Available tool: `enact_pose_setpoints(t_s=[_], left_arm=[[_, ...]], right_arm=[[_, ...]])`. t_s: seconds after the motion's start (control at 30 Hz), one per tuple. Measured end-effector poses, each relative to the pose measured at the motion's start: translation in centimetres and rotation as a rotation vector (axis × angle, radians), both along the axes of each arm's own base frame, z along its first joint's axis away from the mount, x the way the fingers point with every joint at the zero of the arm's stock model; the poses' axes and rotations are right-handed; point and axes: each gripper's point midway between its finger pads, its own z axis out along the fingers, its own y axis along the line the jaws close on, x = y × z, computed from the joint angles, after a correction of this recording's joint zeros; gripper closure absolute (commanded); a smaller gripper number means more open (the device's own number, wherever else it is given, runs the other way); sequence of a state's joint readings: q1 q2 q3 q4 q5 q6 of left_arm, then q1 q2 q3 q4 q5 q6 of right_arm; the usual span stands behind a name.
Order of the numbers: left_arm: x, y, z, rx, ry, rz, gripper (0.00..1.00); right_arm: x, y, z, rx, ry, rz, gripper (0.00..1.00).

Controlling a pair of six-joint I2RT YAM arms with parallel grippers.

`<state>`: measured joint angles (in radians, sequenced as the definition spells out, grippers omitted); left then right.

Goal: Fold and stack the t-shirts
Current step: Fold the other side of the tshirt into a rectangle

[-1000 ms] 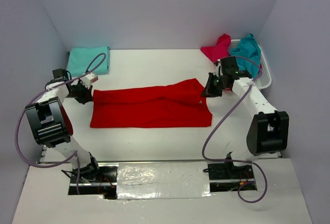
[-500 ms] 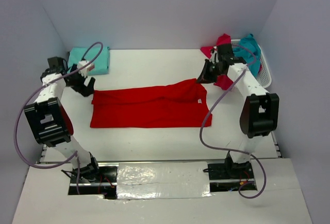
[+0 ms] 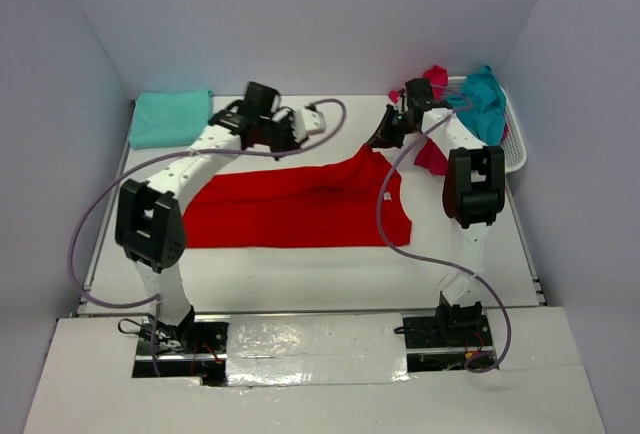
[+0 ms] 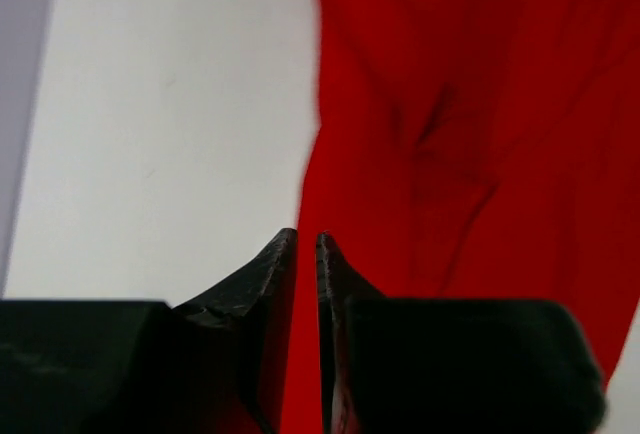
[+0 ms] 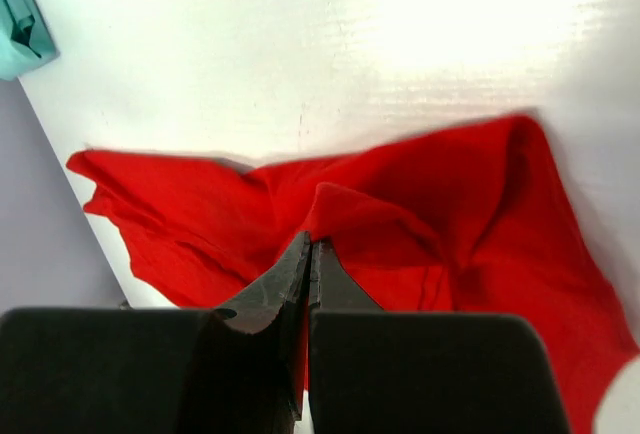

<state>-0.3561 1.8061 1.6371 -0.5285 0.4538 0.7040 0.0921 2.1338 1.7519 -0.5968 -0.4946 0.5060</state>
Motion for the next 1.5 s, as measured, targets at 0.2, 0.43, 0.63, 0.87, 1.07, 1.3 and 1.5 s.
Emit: enact_pose_setpoints(t_s=[0.2,0.43,0.63,0.87,1.07,1.3,1.5], left_arm=[[-3.5,-10.0,-6.2,0.018,0.088,-0.203,0.49],[-5.0,-17.9,-12.2,-0.003,0.123,-0.262,0.45],[-3.7,-19.9,-14.3,0.001,0.076,-0.188,0.49],[-0.9,-19.7,-13.0,-0.011,-0.012,-0.107,0.44],[-0.4,-20.3,-12.4,-0.026,-0.036,-0.110,0.38],[-1.3,-20.8,-14.6,-0.016,0.022,-0.150,0.38],[-2.1,-21.0,-15.4,-0.003,0.053,-0.170,0.36]], right_arm=[[0.7,0.7,-1.2,0.044,0.017,-0.002,1.00],[1.1,1.3,-1.5,0.086,0.013,0.006,1.00],[0.9,1.5,-1.9,0.099,0.012,0.013,1.00],[0.1,1.5,-3.3,0.103,0.037,0.014,1.00],[0.0,1.5,-3.6,0.103,0.041,0.014,1.00],[-0.1,1.4,-3.7,0.098,0.040,0.015,1.00],[0.0,1.4,-3.7,0.098,0.039,0.015,1.00]])
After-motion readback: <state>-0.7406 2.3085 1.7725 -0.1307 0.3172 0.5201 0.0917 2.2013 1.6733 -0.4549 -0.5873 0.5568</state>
